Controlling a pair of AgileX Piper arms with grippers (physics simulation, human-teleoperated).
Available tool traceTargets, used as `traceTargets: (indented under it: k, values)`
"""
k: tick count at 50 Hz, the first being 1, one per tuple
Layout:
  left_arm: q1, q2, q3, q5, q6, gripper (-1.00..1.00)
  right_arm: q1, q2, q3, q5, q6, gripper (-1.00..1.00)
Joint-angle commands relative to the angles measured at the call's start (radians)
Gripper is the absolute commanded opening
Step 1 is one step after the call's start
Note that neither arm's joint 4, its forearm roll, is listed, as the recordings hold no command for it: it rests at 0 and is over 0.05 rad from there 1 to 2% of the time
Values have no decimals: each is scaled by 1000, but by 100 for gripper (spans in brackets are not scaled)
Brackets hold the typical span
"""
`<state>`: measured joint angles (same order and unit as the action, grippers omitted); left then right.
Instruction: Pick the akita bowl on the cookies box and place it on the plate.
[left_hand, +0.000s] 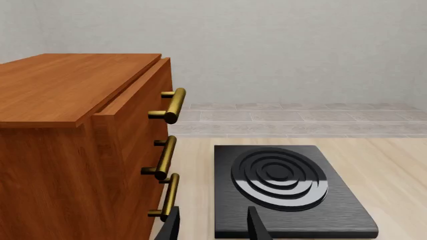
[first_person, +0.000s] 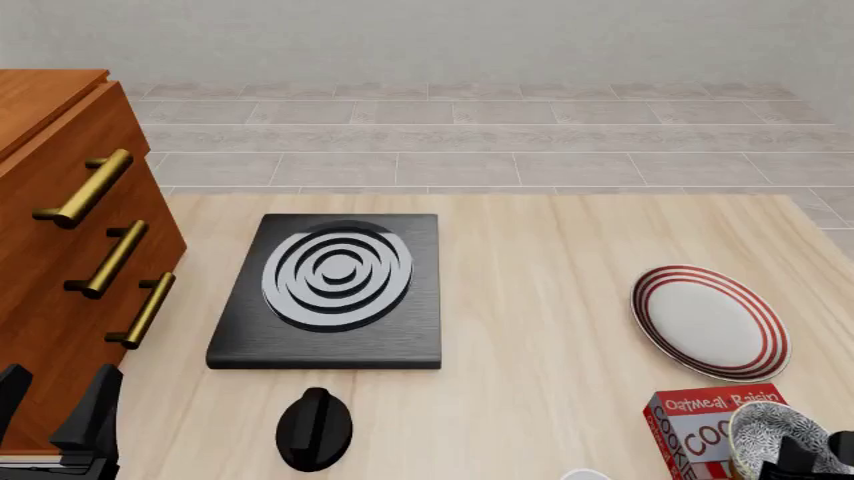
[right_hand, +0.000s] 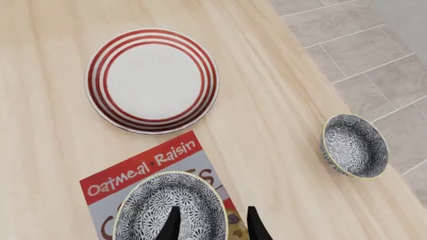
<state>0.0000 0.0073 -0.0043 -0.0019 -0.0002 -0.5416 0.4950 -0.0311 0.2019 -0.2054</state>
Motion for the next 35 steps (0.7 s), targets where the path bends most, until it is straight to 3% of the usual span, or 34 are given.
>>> traceTargets:
  k: [1,17,25,26,35]
  values:
    - [0,0,0,0,0,100,-3,65,30,-53,-11,100]
    - [0,0,0,0,0,100,-5,108,31,-84,-11,100]
    - [0,0,0,0,0,100,7,56,31,-36,-9,100]
    - [0,0,0,0,0,100,2,62,31,-42,-11,-100]
    - [0,0,0,0,0,100,17,-39,30,42,-11,-100]
